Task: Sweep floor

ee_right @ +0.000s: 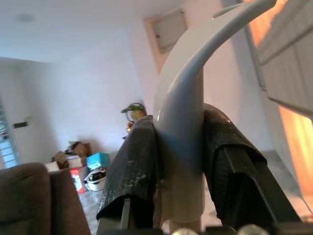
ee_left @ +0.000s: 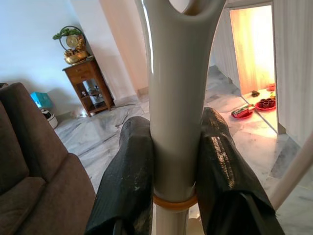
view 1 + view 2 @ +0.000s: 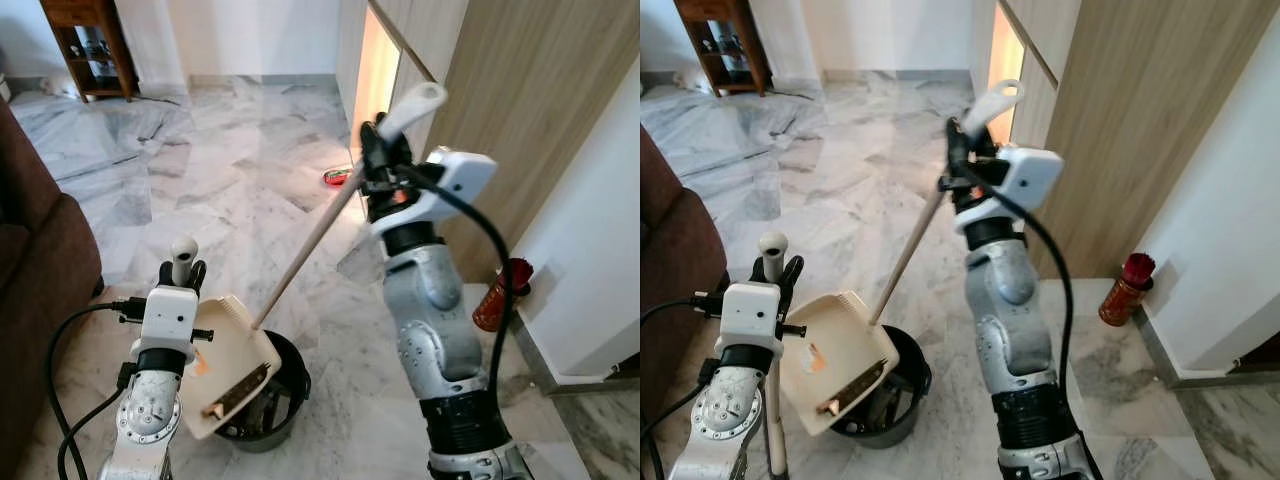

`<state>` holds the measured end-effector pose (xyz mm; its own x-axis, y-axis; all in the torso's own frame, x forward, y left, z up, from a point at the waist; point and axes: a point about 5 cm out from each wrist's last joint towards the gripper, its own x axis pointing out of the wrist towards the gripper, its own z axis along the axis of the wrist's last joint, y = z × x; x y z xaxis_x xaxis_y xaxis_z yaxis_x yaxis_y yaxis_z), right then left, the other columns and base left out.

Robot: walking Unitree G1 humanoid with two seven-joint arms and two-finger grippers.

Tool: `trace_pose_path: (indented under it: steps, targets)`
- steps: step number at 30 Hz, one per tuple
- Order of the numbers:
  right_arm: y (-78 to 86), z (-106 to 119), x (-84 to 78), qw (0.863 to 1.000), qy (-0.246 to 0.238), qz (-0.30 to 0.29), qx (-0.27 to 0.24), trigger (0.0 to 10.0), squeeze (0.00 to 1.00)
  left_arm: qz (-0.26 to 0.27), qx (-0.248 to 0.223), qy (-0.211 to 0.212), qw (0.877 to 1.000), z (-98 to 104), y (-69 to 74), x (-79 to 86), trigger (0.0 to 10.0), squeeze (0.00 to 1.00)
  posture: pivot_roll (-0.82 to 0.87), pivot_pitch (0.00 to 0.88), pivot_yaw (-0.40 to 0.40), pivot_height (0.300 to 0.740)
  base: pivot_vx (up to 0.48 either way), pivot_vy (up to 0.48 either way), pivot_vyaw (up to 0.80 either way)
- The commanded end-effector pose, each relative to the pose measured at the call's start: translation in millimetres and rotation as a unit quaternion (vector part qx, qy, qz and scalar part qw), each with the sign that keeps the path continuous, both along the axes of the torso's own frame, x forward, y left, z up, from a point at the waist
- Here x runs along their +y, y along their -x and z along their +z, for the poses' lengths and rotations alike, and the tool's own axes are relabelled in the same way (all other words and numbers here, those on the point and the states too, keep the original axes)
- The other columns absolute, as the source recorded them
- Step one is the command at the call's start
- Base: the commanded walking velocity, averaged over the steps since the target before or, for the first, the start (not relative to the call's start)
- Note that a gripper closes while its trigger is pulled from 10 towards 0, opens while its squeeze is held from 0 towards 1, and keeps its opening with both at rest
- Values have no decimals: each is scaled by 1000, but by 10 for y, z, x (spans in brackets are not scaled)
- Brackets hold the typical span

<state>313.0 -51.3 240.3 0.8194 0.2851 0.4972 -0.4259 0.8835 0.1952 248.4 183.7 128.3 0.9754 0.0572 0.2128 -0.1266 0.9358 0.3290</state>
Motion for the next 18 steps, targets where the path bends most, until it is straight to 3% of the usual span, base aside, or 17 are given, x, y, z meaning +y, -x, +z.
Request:
trace_pose_path:
  steps: [1, 10, 15, 18]
  targets:
    - [151, 233, 91, 997, -28, 15, -64, 10000, 0, -5, -12, -6, 1000, 27, 5, -9, 10000, 0, 27, 46, -12, 740, 0, 0, 0]
    - [311, 302, 249, 994, -37, 29, -98, 10000, 0, -7, -20, -13, 1000, 63, -15, -30, 10000, 0, 32, 47, -17, 740, 0, 0, 0]
    - [443, 297, 379, 991, -17, 50, -126, 10000, 0, -10, -17, -14, 1000, 55, -16, -32, 10000, 0, 26, 50, -13, 740, 0, 0, 0]
    - [535, 273, 460, 985, 22, 60, -159, 10000, 0, -9, -18, -12, 1000, 64, -29, -24, 10000, 0, 29, 52, -13, 740, 0, 0, 0]
